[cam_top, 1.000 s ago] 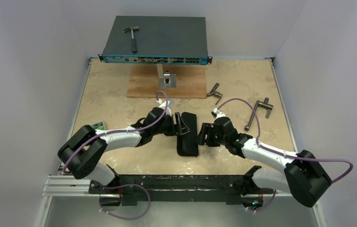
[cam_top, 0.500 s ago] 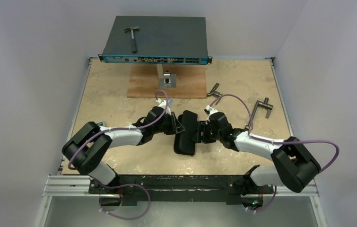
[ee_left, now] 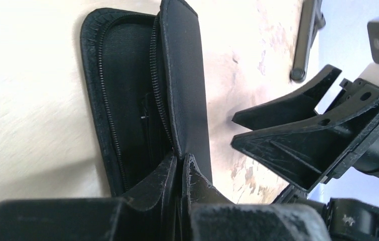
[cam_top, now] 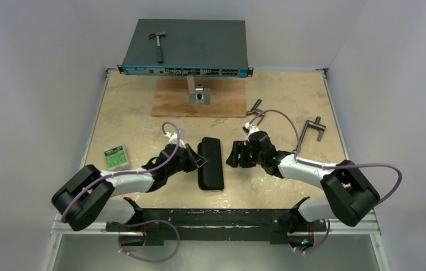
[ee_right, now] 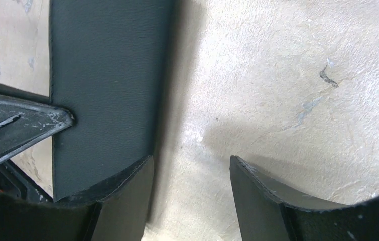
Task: Sort the hair-cutting tools
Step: Close the hairdressing tool bag at the center of the board.
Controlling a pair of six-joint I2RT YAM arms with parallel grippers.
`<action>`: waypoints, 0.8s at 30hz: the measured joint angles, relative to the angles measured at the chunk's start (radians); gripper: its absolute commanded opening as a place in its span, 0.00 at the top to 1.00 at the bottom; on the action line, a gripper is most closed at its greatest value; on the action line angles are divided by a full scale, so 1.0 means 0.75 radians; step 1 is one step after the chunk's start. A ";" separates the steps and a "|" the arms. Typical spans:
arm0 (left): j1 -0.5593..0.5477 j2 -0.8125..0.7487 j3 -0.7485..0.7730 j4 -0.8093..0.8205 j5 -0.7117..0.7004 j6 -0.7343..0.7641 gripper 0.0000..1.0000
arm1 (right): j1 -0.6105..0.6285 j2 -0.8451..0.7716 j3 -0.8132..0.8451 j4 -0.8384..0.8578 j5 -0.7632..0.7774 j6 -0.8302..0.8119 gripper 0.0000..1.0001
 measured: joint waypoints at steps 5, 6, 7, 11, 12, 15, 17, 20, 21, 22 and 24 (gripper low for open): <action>-0.002 -0.177 -0.205 0.012 -0.172 -0.231 1.00 | 0.000 0.032 0.001 0.055 -0.013 0.022 0.43; -0.004 -0.210 -0.239 0.008 -0.205 -0.279 1.00 | 0.000 0.038 0.001 0.065 -0.022 0.026 0.43; -0.004 -0.235 -0.259 0.001 -0.230 -0.313 1.00 | 0.000 0.039 0.000 0.068 -0.033 0.031 0.44; -0.010 -0.364 -0.294 -0.101 -0.358 -0.446 1.00 | 0.012 -0.031 -0.037 0.087 -0.038 0.038 0.49; -0.011 -0.386 -0.294 -0.128 -0.385 -0.469 1.00 | 0.019 -0.066 -0.054 0.086 -0.036 0.037 0.51; -0.013 -0.446 -0.293 -0.212 -0.472 -0.530 1.00 | 0.070 -0.214 -0.118 0.066 -0.022 0.037 0.55; -0.013 -0.461 -0.292 -0.248 -0.514 -0.559 1.00 | 0.119 -0.287 -0.146 0.051 0.001 0.037 0.57; -0.014 -0.461 -0.280 -0.289 -0.559 -0.610 1.00 | 0.209 -0.300 -0.153 0.039 0.039 0.038 0.61; -0.014 -0.458 -0.275 -0.296 -0.569 -0.620 1.00 | 0.244 -0.284 -0.153 0.040 0.052 0.038 0.62; -0.014 -0.451 -0.269 -0.301 -0.581 -0.633 1.00 | 0.278 -0.259 -0.153 0.041 0.071 0.040 0.62; -0.015 -0.434 -0.263 -0.303 -0.600 -0.656 1.00 | 0.329 -0.199 -0.152 0.048 0.092 0.042 0.62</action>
